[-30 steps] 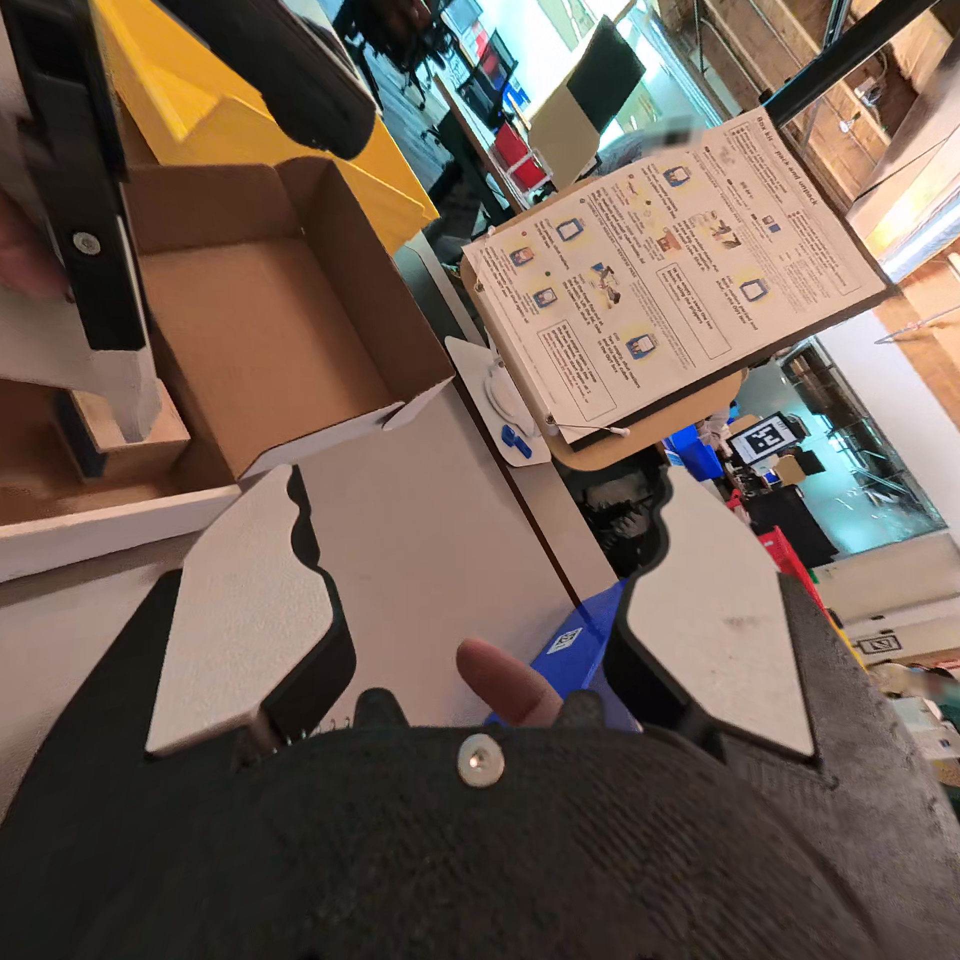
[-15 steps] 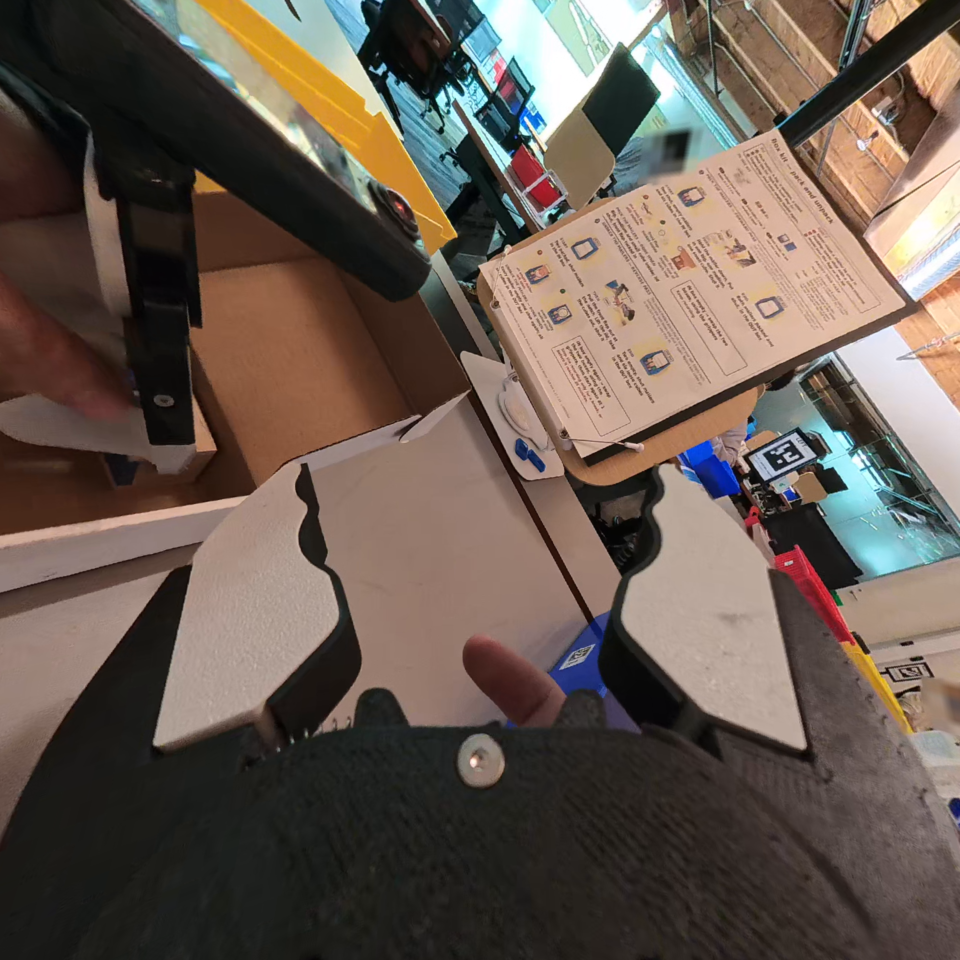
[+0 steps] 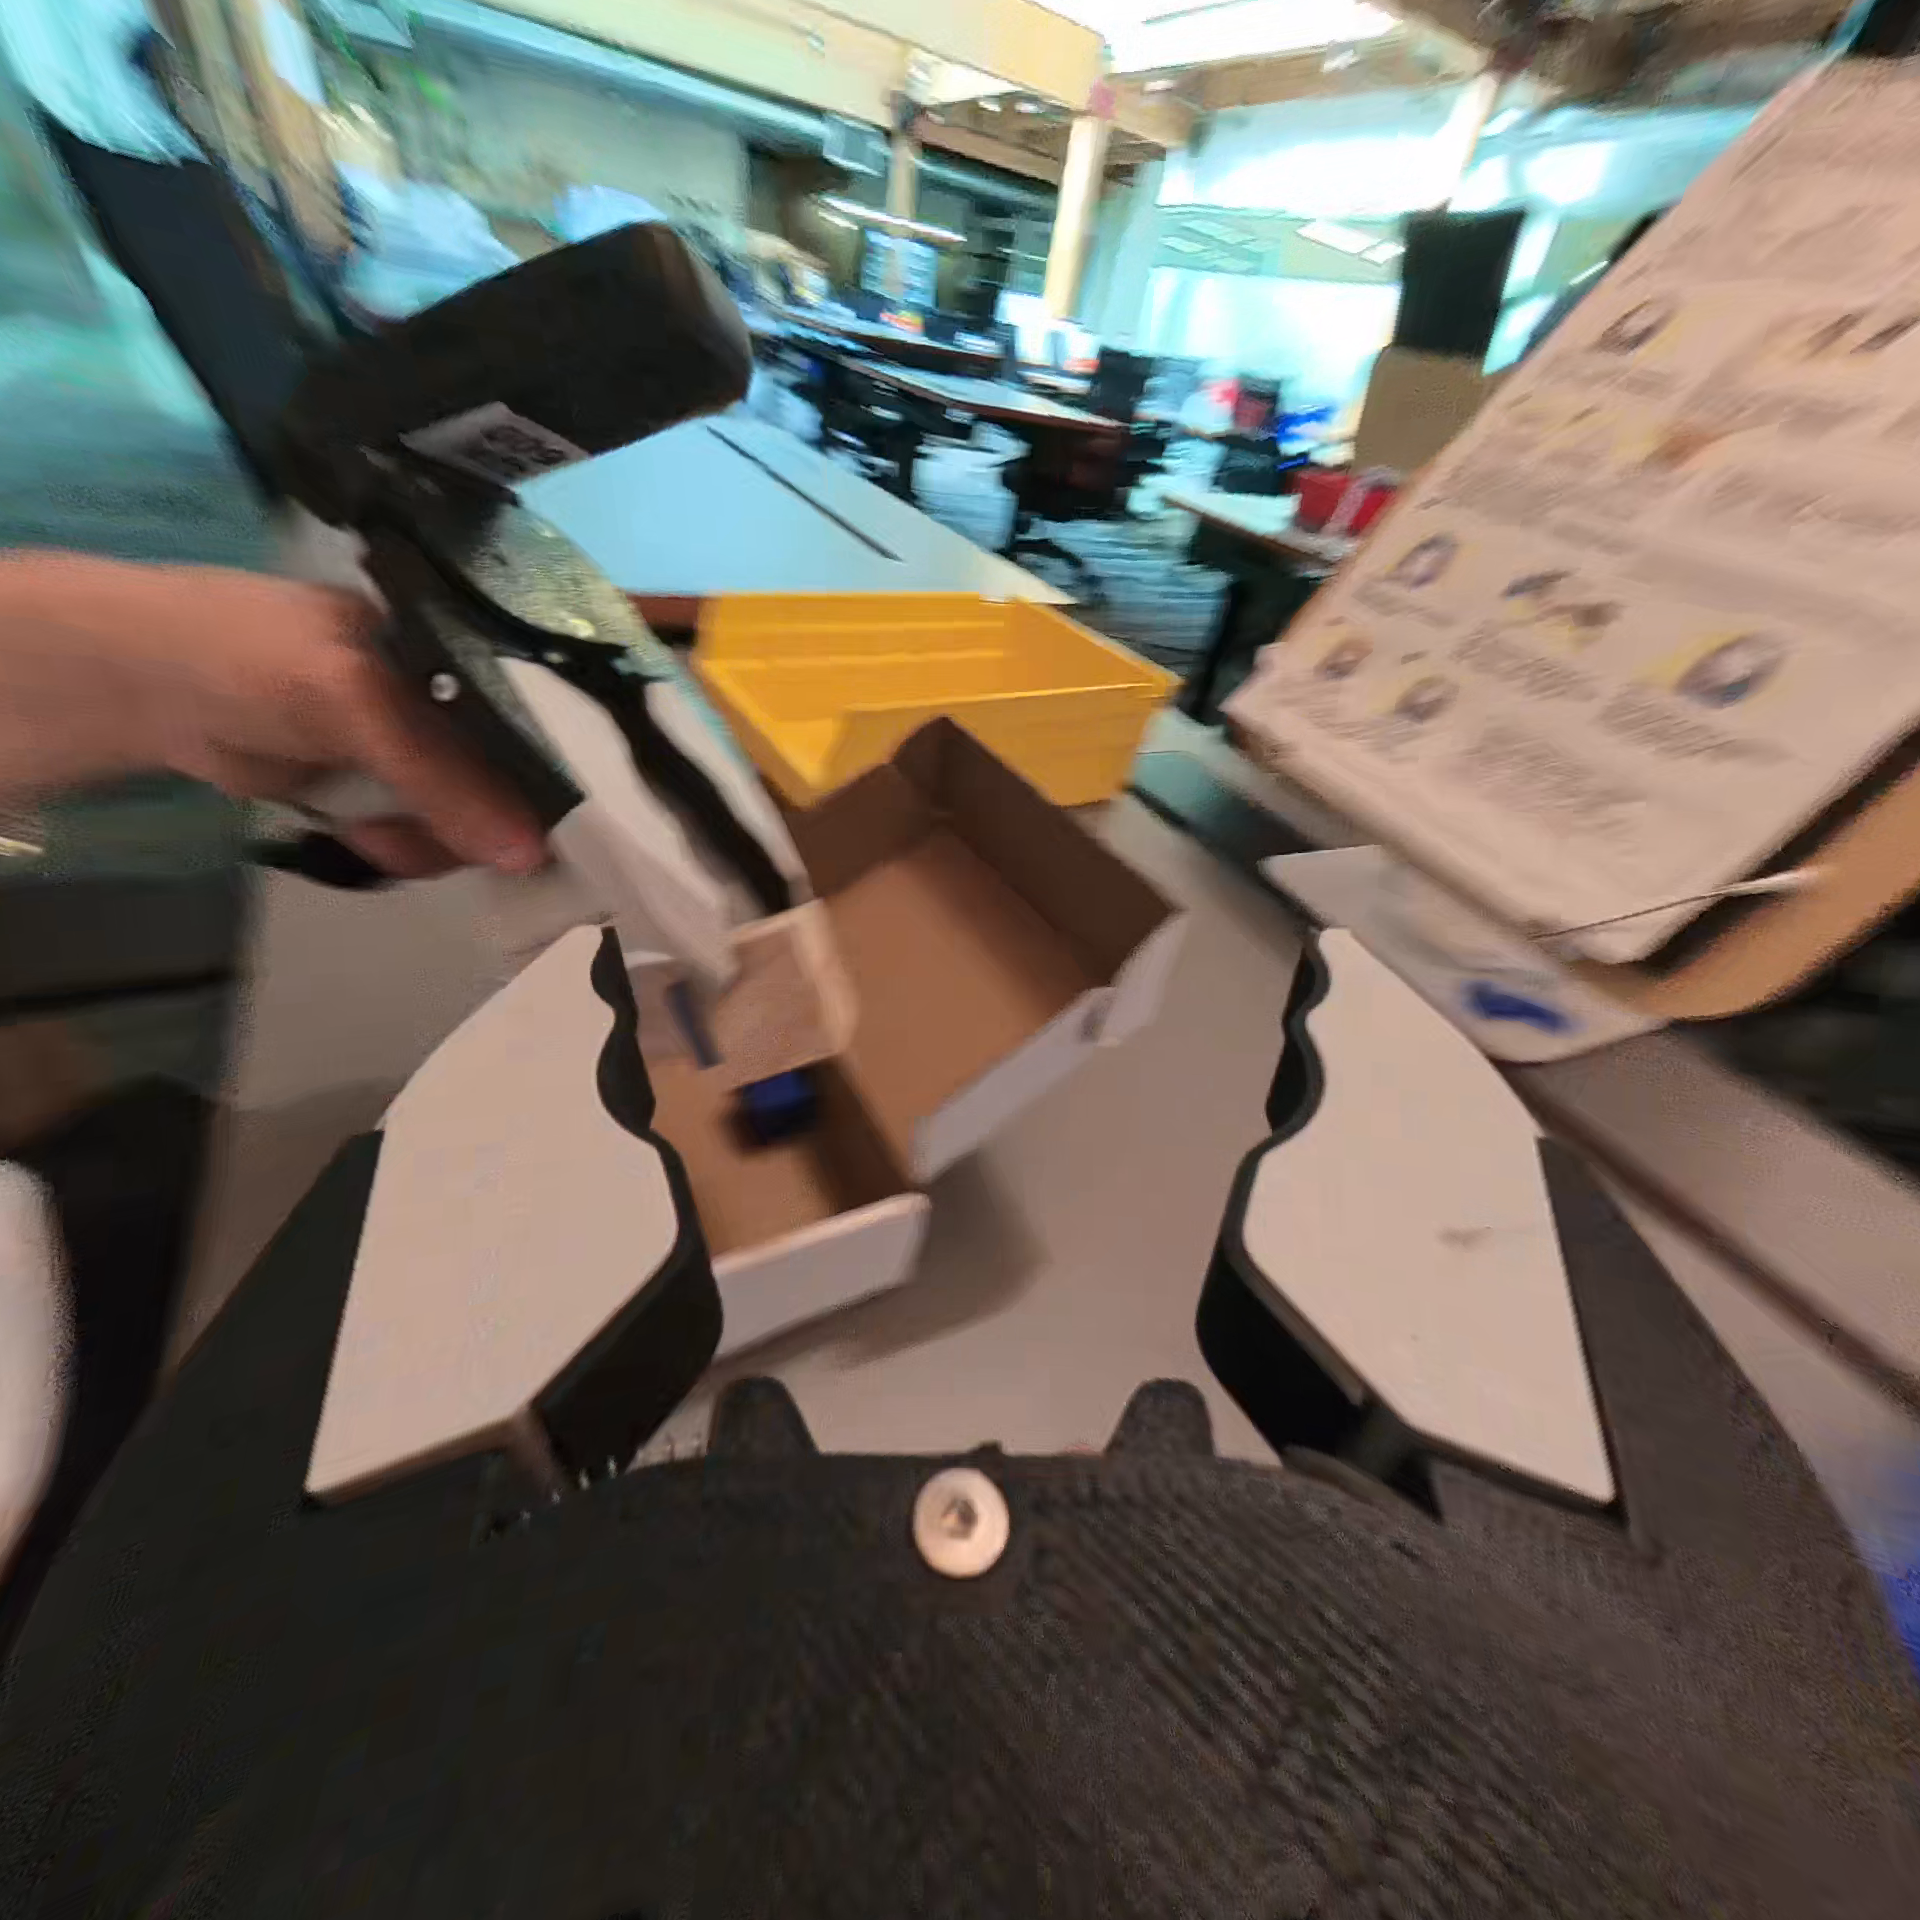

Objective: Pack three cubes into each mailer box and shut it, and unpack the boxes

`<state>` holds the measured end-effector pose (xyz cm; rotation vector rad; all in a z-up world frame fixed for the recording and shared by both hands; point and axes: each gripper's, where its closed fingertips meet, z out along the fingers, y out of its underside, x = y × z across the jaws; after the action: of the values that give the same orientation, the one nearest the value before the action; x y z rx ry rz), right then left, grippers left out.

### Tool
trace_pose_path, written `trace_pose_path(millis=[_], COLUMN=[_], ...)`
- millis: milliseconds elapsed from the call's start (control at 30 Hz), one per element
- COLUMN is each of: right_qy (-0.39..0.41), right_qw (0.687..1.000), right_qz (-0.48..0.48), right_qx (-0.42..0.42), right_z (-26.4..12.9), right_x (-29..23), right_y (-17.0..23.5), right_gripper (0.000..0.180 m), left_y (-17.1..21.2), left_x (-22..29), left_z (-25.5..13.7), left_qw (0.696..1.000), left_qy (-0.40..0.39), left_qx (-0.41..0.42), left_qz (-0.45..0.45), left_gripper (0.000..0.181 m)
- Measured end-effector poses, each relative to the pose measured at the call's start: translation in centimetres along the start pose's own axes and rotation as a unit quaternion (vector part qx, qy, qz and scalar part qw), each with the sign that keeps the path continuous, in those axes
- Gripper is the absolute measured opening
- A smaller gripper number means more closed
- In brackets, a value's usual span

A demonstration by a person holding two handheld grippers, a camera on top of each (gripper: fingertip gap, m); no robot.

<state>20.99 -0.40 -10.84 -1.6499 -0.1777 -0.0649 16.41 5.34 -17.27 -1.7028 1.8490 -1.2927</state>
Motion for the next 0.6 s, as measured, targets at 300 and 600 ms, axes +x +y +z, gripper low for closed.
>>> trace_pose_path(millis=[300,600], right_qy=[-0.362,-0.486], right_qw=[0.831,0.682], right_qz=[0.418,0.544], right_qx=[0.059,0.049], right_z=[1.3,3.0], right_x=[-8.6,-12.7], right_y=[-3.4,-5.0], right_gripper=[0.112,0.083], left_y=[-3.4,-1.9], left_x=[7.6,7.9], left_z=[-9.0,-8.2], left_qw=[0.862,0.829], left_qy=[0.151,0.137], left_qx=[0.290,0.260], left_qz=[0.387,0.476], left_gripper=[0.043,0.043])
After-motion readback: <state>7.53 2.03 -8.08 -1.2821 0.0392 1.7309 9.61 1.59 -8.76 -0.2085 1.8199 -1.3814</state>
